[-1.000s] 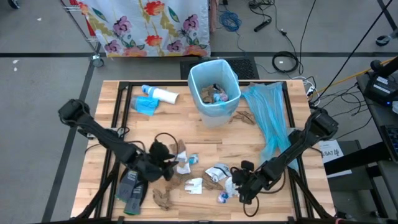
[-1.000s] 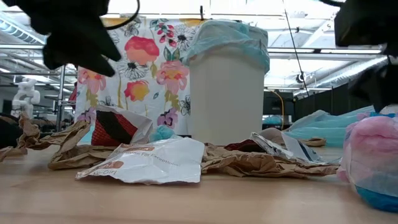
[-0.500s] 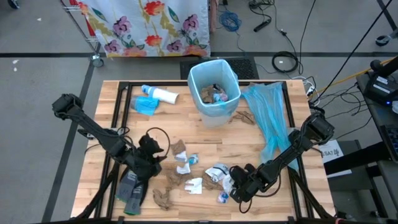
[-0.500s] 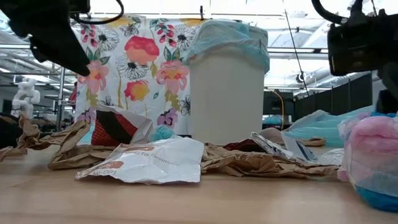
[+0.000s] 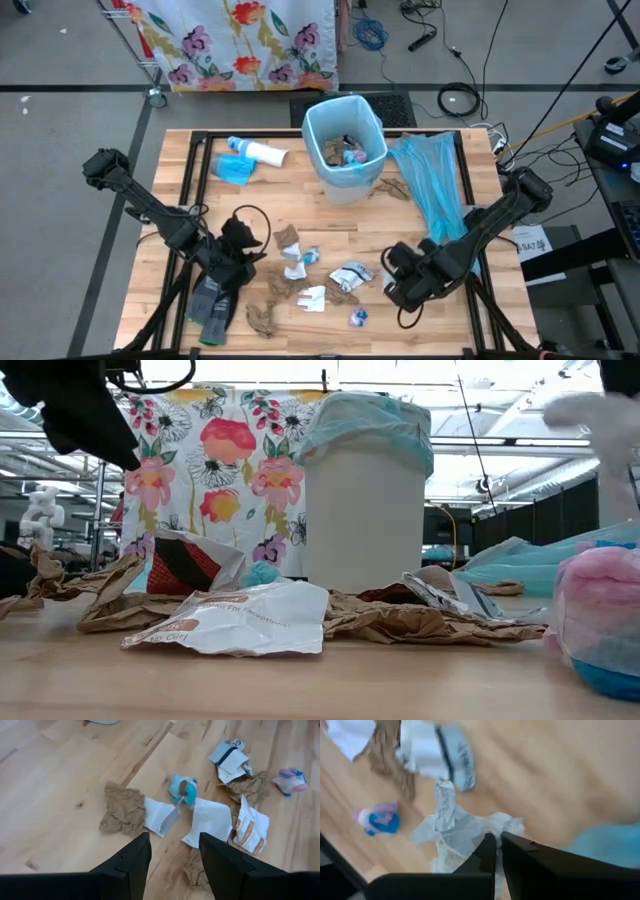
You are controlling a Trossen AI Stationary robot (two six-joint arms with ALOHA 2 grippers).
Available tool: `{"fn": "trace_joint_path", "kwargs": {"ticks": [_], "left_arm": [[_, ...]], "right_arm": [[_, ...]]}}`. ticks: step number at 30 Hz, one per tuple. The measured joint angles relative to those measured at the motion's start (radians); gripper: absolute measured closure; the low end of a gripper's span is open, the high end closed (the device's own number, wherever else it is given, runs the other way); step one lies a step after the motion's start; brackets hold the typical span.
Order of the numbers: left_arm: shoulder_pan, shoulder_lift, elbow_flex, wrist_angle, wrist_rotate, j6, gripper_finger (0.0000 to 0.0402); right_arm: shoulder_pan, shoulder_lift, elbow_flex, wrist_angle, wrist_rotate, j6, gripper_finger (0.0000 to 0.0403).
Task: Place trash/remove bag and relplace
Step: Put the white paper into the trash bin
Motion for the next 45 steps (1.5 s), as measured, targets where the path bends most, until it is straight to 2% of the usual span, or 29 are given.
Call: {"fn": "trace_joint_path", "kwargs": {"ticks": [3, 7, 12, 15, 23, 29, 32, 38, 45], "left_arm": [[0.0, 0.0, 0.0, 0.008, 0.0, 0.0, 0.023], [0.0, 0.0, 0.0, 0.011, 0.0, -0.005, 0.023], [0.0, 0.0, 0.0, 0.054, 0.014, -0.005, 0.023], [0.0, 0.0, 0.0, 0.06, 0.044, 0.003, 0.023], [0.032, 0.0, 0.0, 0.053, 0.026, 0.02, 0.023], [0.054, 0.0, 0.0, 0.05, 0.025, 0.02, 0.023], [0.063, 0.0, 0.0, 0.051, 0.025, 0.02, 0.023], [0.09, 0.0, 0.001, 0.055, 0.025, 0.02, 0.023], [0.101, 0.0, 0.001, 0.055, 0.038, 0.02, 0.023]], "right_arm": [[-0.027, -0.001, 0.119, -0.147, 0.075, -0.053, 0.0402], [-0.097, -0.002, 0.241, -0.242, 0.201, -0.148, 0.0403], [-0.24, -0.002, 0.378, -0.24, 0.328, -0.313, 0.0403], [-0.336, -0.002, 0.464, -0.204, 0.366, -0.444, 0.0403], [-0.582, -0.003, 0.673, -0.033, 0.366, -0.782, 0.0403], [-0.767, 0.001, 0.695, 0.108, 0.355, -1.029, 0.0395], [-0.841, 0.02, 0.695, 0.141, 0.284, -1.094, 0.0381], [-0.944, 0.068, 0.693, 0.138, 0.119, -1.096, 0.0318], [-0.968, 0.07, 0.694, 0.072, 0.088, -1.11, 0.0236]]}}
